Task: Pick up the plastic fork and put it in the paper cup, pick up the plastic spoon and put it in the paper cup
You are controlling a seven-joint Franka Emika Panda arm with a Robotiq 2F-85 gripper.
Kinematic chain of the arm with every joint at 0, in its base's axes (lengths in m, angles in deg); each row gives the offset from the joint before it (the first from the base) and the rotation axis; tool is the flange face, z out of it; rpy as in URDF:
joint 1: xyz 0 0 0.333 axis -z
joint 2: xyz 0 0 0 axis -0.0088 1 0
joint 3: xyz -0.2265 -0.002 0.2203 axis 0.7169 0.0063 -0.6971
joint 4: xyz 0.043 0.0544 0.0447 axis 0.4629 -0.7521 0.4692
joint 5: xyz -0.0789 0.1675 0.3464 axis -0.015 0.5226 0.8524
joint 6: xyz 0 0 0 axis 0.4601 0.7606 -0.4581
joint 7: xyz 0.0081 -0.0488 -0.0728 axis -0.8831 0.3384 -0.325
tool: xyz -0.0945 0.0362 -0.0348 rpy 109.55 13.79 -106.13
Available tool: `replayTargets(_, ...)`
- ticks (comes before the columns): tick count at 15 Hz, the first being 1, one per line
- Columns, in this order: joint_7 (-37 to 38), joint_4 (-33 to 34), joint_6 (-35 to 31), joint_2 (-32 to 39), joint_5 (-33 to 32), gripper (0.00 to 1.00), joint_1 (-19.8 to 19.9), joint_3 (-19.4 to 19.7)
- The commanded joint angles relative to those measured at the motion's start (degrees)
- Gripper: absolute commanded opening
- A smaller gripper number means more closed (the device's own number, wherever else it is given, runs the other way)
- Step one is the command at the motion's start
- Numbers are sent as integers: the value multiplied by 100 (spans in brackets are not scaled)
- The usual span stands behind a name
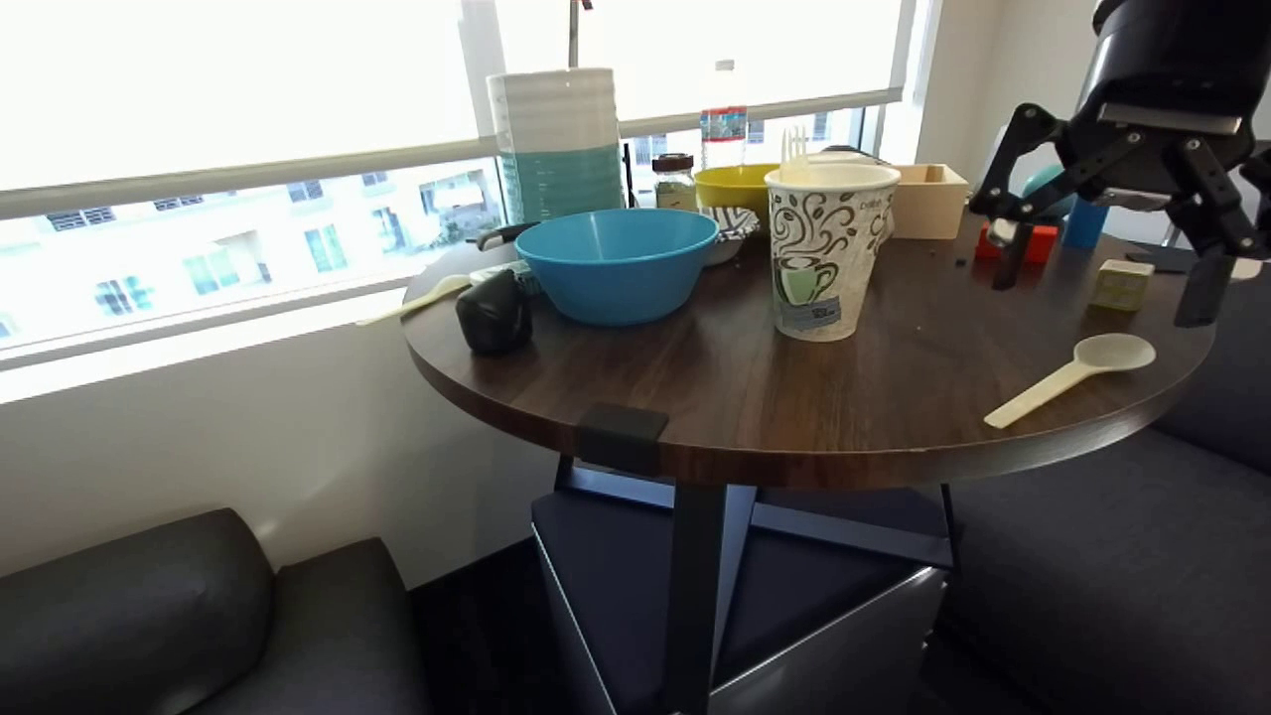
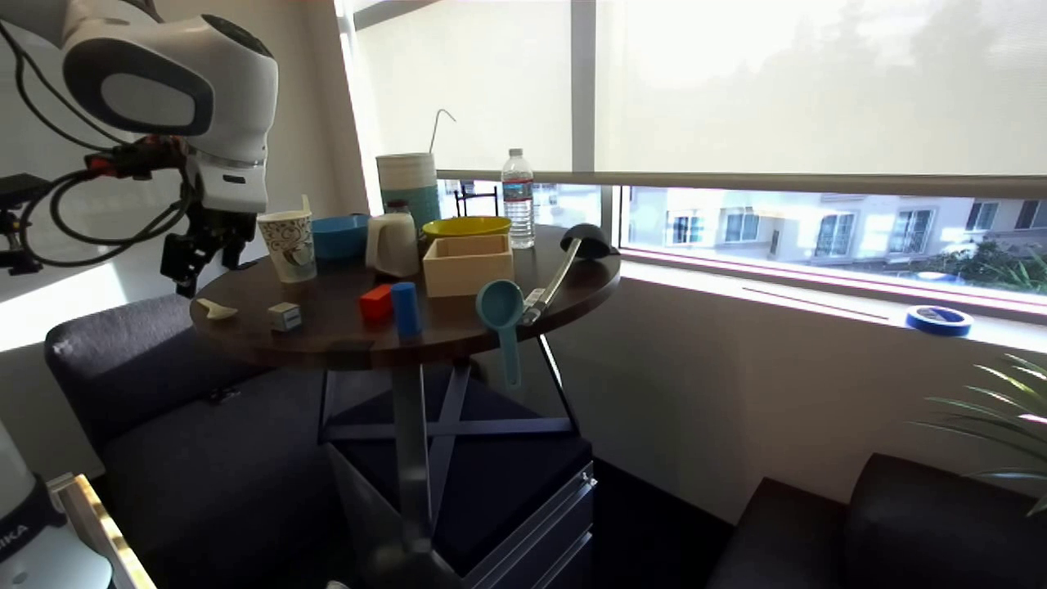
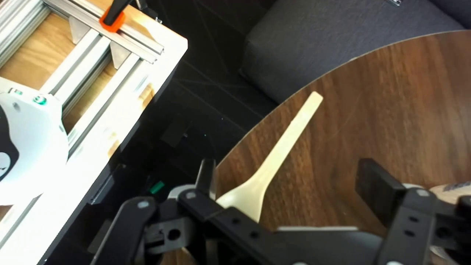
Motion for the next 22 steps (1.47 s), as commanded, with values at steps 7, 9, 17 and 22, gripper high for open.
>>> replayTargets(7,57,1,-405,553,64,100,-14,-8)
replayTargets(9,60,5,-371,638,48,100,-25,-4)
replayTargets(17,98,3,-501,811,-68,100,-17,-69)
replayTargets(22,126,13,-721,776,-127,58,4,-73)
